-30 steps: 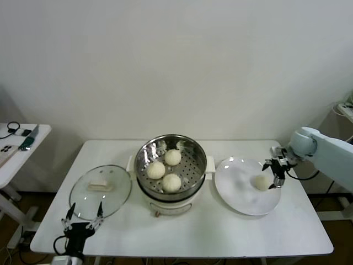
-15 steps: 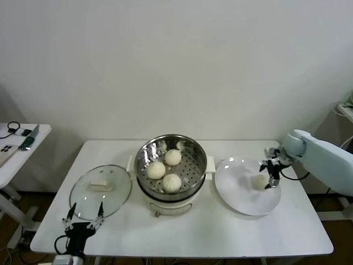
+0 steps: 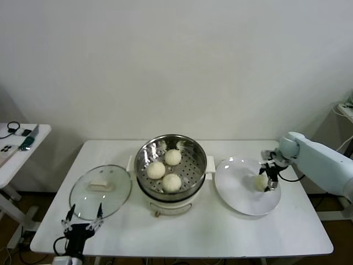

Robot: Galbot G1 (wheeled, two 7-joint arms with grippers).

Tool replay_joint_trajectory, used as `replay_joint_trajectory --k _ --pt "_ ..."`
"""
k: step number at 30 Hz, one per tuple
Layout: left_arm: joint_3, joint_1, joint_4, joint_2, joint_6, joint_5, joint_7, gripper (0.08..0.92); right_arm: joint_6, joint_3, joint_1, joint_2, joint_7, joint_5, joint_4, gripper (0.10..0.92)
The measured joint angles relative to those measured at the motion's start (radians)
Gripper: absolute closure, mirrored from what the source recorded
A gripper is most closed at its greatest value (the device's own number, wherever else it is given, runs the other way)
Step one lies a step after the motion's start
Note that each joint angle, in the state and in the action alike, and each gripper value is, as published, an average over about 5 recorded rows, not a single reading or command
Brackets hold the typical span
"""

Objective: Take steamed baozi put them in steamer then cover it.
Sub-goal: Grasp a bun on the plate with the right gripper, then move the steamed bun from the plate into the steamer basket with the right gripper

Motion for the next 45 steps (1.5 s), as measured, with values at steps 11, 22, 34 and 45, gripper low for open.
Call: replay_joint_trajectory --k 11,22,34,45 --pt "0.0 0.0 -0.003 -0.001 -0.001 0.0 0.0 0.177 0.001 0.0 0.011 0.007 -0.002 0.008 -0.009 0.29" --pt "0.008 0.002 -0.006 0.0 -0.004 -0.003 0.0 0.177 -0.052 -0.113 0.151 -0.013 0.022 0.157 0.055 0.301" --pt "0.038 -0.002 -0.019 0.01 -0.007 -0.013 0.0 0.177 -0.135 -0.421 0.523 0.061 0.077 0.523 0.206 0.296" --pt "0.057 -0.019 -0.027 0.061 -0.004 -0.024 0.002 0.177 -0.192 -0.658 0.78 0.228 0.151 0.86 0.327 0.298"
